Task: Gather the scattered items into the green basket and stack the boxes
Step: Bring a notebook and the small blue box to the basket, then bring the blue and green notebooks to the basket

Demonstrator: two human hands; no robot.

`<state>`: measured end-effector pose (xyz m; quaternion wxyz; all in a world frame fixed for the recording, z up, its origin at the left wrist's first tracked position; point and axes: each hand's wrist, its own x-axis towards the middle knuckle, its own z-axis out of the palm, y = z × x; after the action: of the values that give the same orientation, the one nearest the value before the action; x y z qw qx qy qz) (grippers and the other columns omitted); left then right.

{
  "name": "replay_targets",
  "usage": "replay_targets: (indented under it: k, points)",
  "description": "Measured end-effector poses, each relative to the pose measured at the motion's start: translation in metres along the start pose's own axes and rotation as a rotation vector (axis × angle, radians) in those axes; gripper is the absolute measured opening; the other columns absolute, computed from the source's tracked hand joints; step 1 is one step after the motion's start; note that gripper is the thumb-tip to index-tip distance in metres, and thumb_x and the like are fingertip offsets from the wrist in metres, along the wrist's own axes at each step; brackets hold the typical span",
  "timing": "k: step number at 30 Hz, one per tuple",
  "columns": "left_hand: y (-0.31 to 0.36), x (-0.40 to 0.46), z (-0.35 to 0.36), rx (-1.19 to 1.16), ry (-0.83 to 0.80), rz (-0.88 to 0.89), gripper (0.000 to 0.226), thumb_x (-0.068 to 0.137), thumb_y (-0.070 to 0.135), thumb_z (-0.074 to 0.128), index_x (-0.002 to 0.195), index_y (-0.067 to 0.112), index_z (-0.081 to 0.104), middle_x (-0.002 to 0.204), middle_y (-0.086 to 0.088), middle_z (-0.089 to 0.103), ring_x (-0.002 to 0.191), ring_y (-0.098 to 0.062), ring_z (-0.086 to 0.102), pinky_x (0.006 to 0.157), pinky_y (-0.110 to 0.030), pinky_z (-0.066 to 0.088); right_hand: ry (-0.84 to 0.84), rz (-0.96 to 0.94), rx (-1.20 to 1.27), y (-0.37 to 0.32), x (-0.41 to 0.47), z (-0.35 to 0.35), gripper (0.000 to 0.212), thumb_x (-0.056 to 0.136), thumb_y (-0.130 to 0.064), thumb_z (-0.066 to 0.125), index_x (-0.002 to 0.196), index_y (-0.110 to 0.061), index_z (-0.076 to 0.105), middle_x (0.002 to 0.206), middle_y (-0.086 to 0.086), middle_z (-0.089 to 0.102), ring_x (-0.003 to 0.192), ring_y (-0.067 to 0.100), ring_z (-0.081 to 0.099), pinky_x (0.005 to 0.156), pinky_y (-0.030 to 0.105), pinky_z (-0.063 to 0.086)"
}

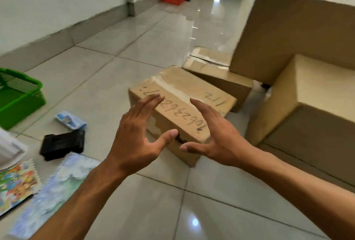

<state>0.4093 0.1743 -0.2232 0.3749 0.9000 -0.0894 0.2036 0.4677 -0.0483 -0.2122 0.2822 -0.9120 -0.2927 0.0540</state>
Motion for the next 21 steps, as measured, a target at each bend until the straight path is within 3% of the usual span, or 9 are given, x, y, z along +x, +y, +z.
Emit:
replay_targets:
  k: [6, 12, 21]
  points:
    - [0.059, 0.002, 0.066, -0.038, -0.142, 0.198, 0.078, 0.080, 0.054, 0.065, 0.146, 0.021, 0.039, 0.150, 0.007, 0.038, 0.139, -0.009, 0.033, 0.112, -0.041, 0.034, 0.084, 0.139, -0.052, 0.054, -0.092, -0.039, 0.114, 0.069, -0.076, 0.071, 0.154, -0.045, 0.003, 0.162, -0.019, 0.013, 0.138, -0.010, 0.013, 0.113, 0.021, 0.019]
    - [0.102, -0.015, 0.134, -0.039, -0.283, 0.323, 0.077, 0.081, 0.060, 0.058, 0.146, 0.023, 0.040, 0.150, 0.007, 0.038, 0.138, -0.005, 0.031, 0.109, -0.029, 0.027, 0.143, 0.367, -0.050, 0.097, -0.186, -0.060, 0.115, 0.065, -0.084, 0.062, 0.156, -0.041, 0.007, 0.164, -0.016, 0.015, 0.148, 0.001, 0.014, 0.117, 0.025, 0.018]
    - [0.158, -0.054, 0.217, -0.050, -0.526, 0.421, 0.072, 0.082, 0.059, 0.060, 0.143, 0.027, 0.043, 0.147, 0.004, 0.043, 0.134, -0.015, 0.040, 0.106, -0.036, 0.031, 0.197, 0.632, -0.085, 0.148, -0.307, -0.065, 0.113, 0.068, -0.073, 0.070, 0.158, -0.031, 0.016, 0.163, -0.008, 0.022, 0.147, 0.006, 0.019, 0.110, 0.016, 0.014]
